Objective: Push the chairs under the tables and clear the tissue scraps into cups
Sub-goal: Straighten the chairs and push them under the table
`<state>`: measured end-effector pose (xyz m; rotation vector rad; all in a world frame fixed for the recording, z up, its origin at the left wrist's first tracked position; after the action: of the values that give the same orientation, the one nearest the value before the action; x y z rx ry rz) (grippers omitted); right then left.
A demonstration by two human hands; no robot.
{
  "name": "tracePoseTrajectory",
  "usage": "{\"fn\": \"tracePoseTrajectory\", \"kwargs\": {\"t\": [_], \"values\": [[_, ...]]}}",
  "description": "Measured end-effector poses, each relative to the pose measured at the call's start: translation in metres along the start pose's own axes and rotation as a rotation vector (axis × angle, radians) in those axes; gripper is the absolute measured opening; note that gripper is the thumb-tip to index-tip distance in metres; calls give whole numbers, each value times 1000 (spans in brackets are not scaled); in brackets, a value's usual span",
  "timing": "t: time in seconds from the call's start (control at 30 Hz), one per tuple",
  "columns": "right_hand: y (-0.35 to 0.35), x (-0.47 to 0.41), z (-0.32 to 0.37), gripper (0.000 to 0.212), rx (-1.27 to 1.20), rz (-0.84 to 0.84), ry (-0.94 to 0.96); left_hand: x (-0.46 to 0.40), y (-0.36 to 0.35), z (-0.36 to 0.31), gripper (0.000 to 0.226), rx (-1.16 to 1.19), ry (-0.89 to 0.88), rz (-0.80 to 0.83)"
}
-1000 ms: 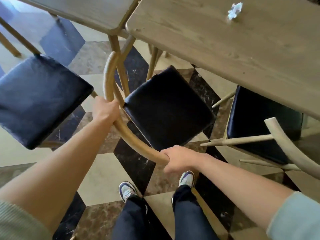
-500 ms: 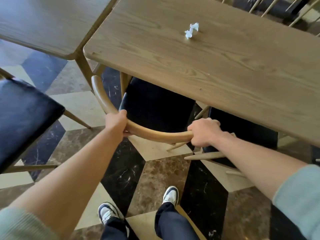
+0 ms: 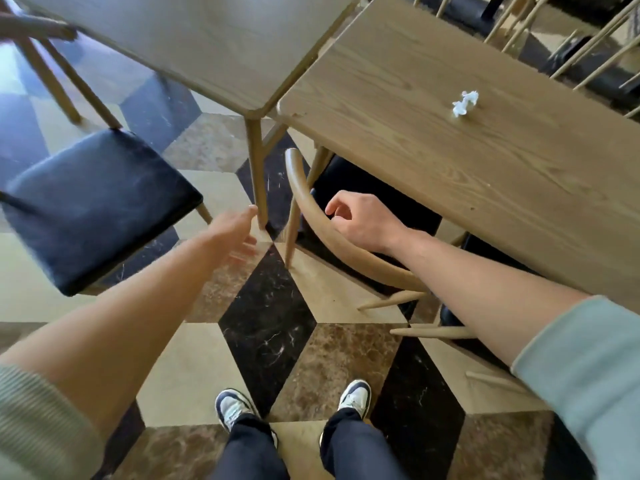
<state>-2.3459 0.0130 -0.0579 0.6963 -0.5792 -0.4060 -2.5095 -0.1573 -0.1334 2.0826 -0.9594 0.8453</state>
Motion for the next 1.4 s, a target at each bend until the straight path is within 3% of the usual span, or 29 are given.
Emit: {"fn": "tracePoseTrajectory", "kwargs": {"t": [0.27, 0.43, 0.6, 0.73, 0.83, 0.97, 1.1, 1.23, 1.4], "values": [[-121, -98, 191, 12, 128, 100, 90, -5, 253, 65, 31, 2, -53, -132], [-186, -153, 268, 17, 94, 152, 139, -22, 364, 84, 24, 43, -24, -287], [-249, -256, 345, 16, 12, 231, 163, -83, 476, 25, 24, -38, -77, -468], [-304, -345, 399, 16, -65, 326, 177, -141, 553, -51, 28, -322, -204, -640], [-335, -403, 444, 25, -157, 412, 154, -189, 602, -105, 48, -580, -244, -743], [-369, -448, 490, 43, -298, 508, 88, -254, 639, -152, 61, -788, -277, -687], [-419, -481, 534, 68, -499, 579, -75, -321, 649, -188, 70, -785, -359, -414], [-478, -500, 577, 85, -647, 623, -238, -375, 649, -203, 56, -793, -417, -184], [-532, -509, 625, 81, -1006, 536, -463, -416, 634, -218, 29, -1054, -638, -11]]}}
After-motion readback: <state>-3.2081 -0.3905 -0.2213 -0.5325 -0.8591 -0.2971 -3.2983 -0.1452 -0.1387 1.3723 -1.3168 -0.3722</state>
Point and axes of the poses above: each hand's wrist, its own x-axis away from the middle knuckle, its own y-axis out of the back of the hand, z = x × y, the point moved 10 cm from there along -x, towards the middle knuckle, and after that the axes turned 1 degree about -z, right-handed, at the moved point
